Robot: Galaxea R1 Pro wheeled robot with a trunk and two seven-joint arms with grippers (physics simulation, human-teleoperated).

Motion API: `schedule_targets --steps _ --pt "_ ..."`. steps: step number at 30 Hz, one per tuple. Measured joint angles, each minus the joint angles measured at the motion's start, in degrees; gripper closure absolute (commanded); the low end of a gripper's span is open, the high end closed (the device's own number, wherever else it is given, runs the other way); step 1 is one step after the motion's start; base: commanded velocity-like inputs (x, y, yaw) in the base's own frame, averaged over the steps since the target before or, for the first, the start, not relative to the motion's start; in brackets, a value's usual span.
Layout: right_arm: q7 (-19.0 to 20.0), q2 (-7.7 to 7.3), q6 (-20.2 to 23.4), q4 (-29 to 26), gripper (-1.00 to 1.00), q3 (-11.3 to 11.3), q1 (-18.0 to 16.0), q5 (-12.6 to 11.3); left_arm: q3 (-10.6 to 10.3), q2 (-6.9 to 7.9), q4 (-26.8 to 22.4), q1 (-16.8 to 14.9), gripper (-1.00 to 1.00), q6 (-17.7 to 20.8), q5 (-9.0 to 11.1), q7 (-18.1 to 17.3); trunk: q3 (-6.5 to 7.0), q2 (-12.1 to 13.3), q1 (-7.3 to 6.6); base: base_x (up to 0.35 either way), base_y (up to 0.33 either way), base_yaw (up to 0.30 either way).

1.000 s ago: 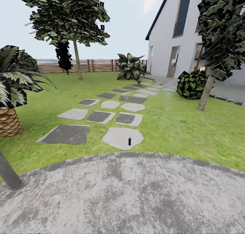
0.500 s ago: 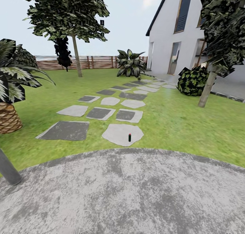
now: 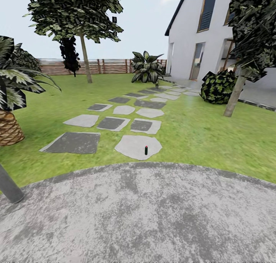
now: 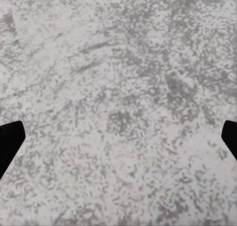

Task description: Pick up the pesticide atomizer in the garden and spray insectifuge to fully cover both potted plants in the garden.

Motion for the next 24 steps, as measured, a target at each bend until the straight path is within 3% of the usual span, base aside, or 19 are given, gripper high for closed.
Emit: schedule_targets --steps 24 --pt "0.0 0.0 0.0 0.0 -1.0 0.0 0.0 0.0 0.0 0.0 0.0 0.0 -1.0 0.0 0.0 0.0 -6.51 -9.6 5.27 0.0 0.0 0.0"
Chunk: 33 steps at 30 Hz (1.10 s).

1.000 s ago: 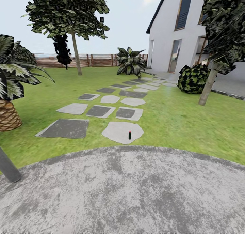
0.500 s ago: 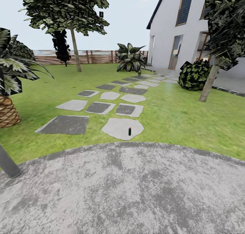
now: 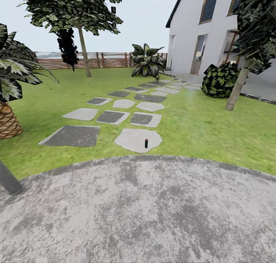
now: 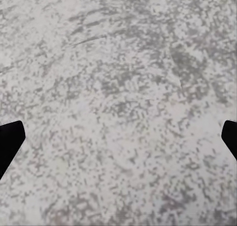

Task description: Pick up the pesticide atomizer in the garden and spray insectifuge to fully cover both potted plants in the garden.

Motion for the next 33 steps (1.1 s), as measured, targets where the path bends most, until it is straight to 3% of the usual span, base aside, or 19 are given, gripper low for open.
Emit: schedule_targets --steps 33 --pt "0.0 0.0 0.0 0.0 -1.0 0.0 0.0 0.1 0.0 0.05 0.0 0.0 -1.0 0.0 0.0 0.0 -8.89 -13.2 7.25 0.0 0.0 0.0"
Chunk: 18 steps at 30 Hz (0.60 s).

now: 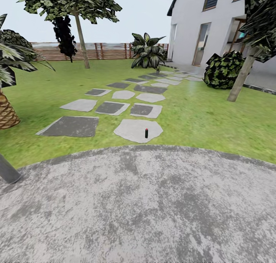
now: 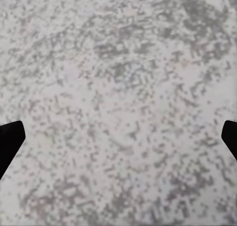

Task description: Pick up the pesticide atomizer in the garden and spray insectifuge to fully cover both potted plants in the garden.

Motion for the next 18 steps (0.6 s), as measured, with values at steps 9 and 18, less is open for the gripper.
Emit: schedule_targets --steps 9,18 --pt "0.0 0.0 0.0 0.0 -1.0 0.0 0.0 0.0 0.3 0.04 0.0 0.0 -1.0 0.0 -0.1 0.2 -0.54 -0.8 0.44 0.015 0.0 0.0" --pt "0.0 -0.01 -0.1 0.0 -1.0 0.0 0.0 0.0 0.5 0.04 0.0 -0.1 -1.0 0.0 -0.2 0.0 -0.35 -0.8 0.42 0.195 -0.123 0.0"
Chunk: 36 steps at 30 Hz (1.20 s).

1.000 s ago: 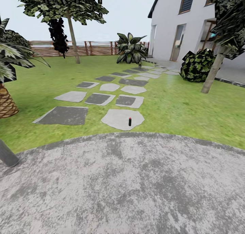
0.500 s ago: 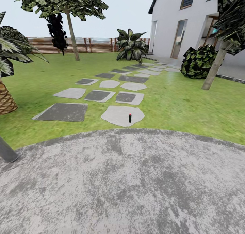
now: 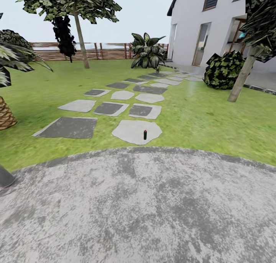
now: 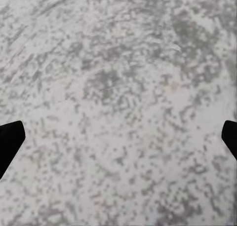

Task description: Pick up the pesticide atomizer in the garden and spray insectifuge to fully cover both potted plants in the garden.

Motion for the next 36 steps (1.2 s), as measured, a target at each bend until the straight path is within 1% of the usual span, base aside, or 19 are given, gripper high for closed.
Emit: schedule_targets --steps 10,16,23,36 --pt "-0.1 0.0 0.0 0.0 -1.0 0.0 0.0 0.0 0.0 0.0 0.0 0.0 -1.0 0.0 -0.1 0.1 0.85 0.0 0.0 0.211 -0.213 0.043" --pt "-0.1 0.0 0.0 0.0 -1.0 0.0 0.0 0.0 0.0 0.0 0.0 0.0 -1.0 0.0 -0.1 0.1 1.38 0.0 0.01 0.172 -0.237 0.094" --pt "-0.1 0.0 0.0 0.0 -1.0 0.0 0.0 0.0 0.0 0.03 0.0 0.0 -1.0 0.0 -0.1 0.1 1.99 0.0 0.01 0.157 -0.246 0.019" --pt "0.1 -0.09 0.1 0.0 -1.0 0.0 0.0 0.2 0.0 0.04 0.0 0.0 -1.0 0.0 -0.1 0.1 2.13 0.0 0.01 0.152 -0.249 0.0"
